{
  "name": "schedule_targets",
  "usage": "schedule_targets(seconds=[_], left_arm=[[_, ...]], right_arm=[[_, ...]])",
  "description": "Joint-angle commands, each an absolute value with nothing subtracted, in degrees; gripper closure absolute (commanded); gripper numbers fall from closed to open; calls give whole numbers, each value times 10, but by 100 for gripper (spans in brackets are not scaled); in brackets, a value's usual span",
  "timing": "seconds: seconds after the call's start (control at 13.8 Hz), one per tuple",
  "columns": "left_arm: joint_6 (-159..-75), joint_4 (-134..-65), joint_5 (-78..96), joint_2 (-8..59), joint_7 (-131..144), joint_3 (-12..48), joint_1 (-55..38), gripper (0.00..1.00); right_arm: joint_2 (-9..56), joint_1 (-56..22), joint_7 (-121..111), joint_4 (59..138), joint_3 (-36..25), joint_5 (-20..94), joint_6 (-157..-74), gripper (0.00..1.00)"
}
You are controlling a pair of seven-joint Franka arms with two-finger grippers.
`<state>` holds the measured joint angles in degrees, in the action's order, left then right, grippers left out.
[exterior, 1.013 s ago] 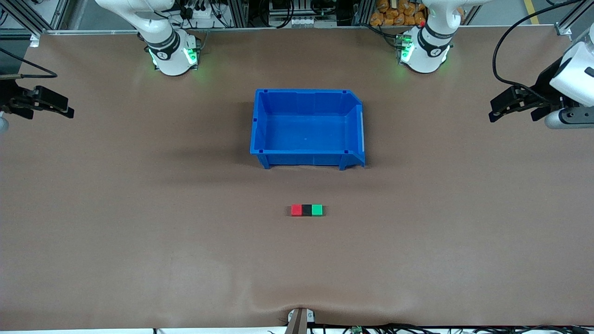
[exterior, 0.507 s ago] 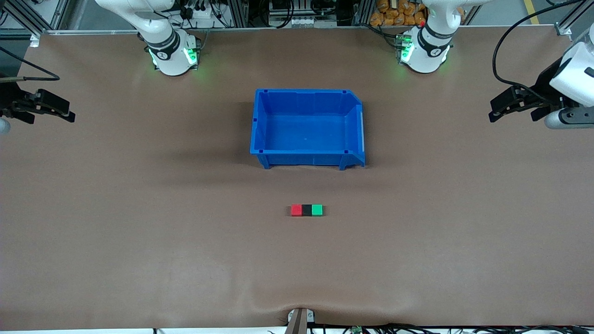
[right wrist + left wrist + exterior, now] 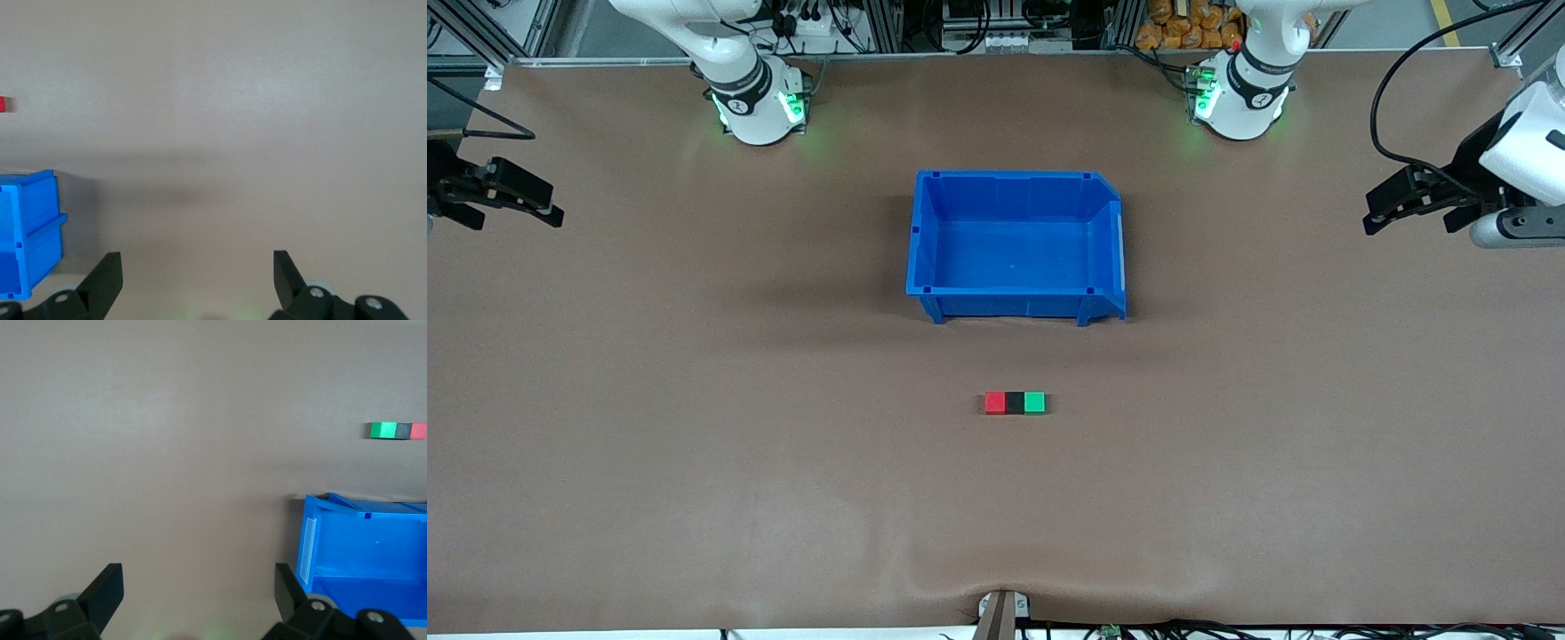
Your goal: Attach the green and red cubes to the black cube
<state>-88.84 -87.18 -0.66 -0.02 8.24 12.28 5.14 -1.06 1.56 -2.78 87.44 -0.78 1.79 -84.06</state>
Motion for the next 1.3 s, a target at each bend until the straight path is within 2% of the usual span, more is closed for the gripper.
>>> schedule_targets(seconds=[0.0, 1.23], left_arm=[[-893, -873, -10, -3, 76, 126, 53, 0], [-893, -873, -10, -2, 76, 126, 53, 0]], right_arm=[[-17, 19, -38, 873, -7, 10, -842, 0], [-18, 13, -37, 874, -4, -2, -835, 0]])
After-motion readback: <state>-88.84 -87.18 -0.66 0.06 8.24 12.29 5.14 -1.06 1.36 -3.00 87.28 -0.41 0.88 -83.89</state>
